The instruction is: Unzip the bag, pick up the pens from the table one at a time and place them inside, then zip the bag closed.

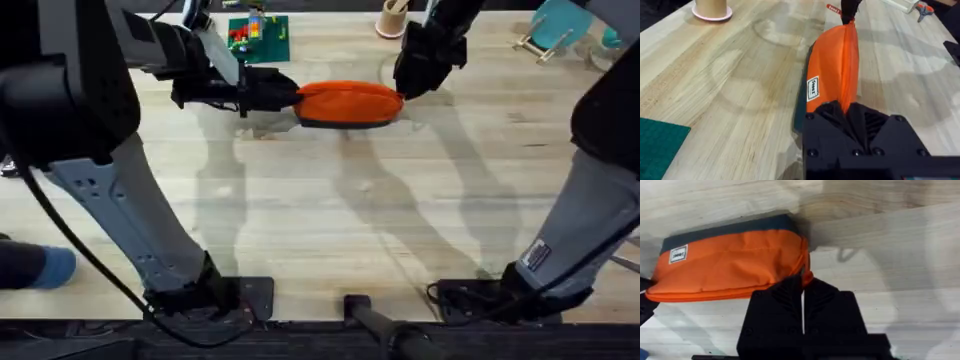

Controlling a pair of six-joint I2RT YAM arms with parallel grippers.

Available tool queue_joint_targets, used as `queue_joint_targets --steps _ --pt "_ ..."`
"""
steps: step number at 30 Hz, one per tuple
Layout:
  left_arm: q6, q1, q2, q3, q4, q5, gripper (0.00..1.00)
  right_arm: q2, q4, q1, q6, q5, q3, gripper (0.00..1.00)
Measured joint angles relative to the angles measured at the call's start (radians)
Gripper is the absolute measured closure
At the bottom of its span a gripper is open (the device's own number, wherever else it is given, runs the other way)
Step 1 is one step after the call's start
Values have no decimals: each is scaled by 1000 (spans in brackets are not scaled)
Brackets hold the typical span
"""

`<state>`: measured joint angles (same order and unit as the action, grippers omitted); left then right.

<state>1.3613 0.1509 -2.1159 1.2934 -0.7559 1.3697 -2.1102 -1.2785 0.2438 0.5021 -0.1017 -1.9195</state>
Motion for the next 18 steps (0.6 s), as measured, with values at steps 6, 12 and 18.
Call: queue_joint_targets --steps 6,12,18 --pt "0 0 0 0 0 0 959 4 7 -25 -6 4 16 966" --pt "0 0 0 0 0 1 959 30 12 -69 -17 -15 21 966" --pt "0 -2 0 0 -1 0 959 64 79 -80 -28 -23 78 966"
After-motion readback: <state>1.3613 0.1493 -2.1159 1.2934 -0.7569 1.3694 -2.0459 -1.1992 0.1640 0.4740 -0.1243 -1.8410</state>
